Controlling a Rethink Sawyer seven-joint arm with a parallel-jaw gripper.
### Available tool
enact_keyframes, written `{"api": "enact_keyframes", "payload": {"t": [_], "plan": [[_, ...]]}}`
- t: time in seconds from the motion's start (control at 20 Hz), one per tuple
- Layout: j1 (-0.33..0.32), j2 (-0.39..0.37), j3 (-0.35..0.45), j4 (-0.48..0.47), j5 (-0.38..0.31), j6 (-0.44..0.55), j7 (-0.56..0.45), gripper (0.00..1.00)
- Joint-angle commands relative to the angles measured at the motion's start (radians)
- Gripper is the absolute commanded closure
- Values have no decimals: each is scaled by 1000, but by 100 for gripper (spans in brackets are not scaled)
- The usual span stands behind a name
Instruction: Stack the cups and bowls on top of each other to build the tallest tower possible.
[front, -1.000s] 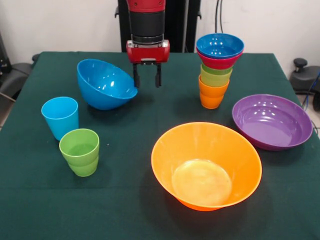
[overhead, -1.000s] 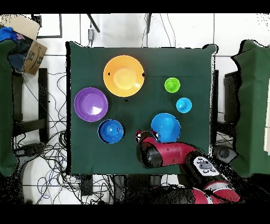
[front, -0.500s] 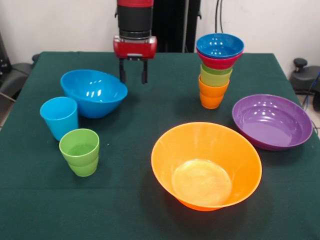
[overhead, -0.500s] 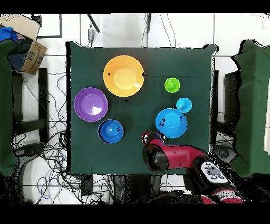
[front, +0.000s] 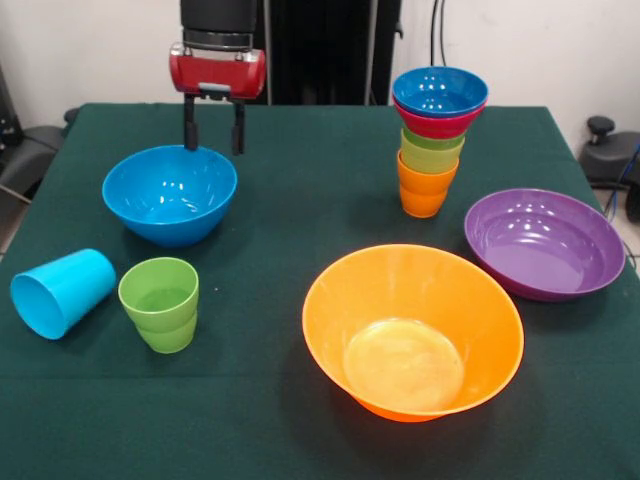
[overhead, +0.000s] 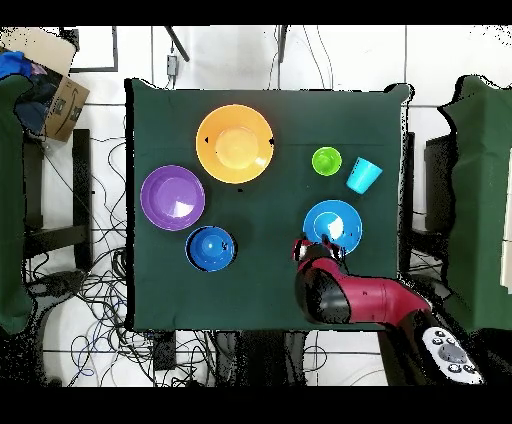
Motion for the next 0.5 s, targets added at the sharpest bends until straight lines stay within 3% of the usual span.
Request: {"api": "enact_keyframes", "payload": {"t": [0.05, 0.5], "plan": [[22, -10, 124, -39, -43, 83, 11, 0], [70, 63, 76, -72, -44, 25, 44, 0]]}}
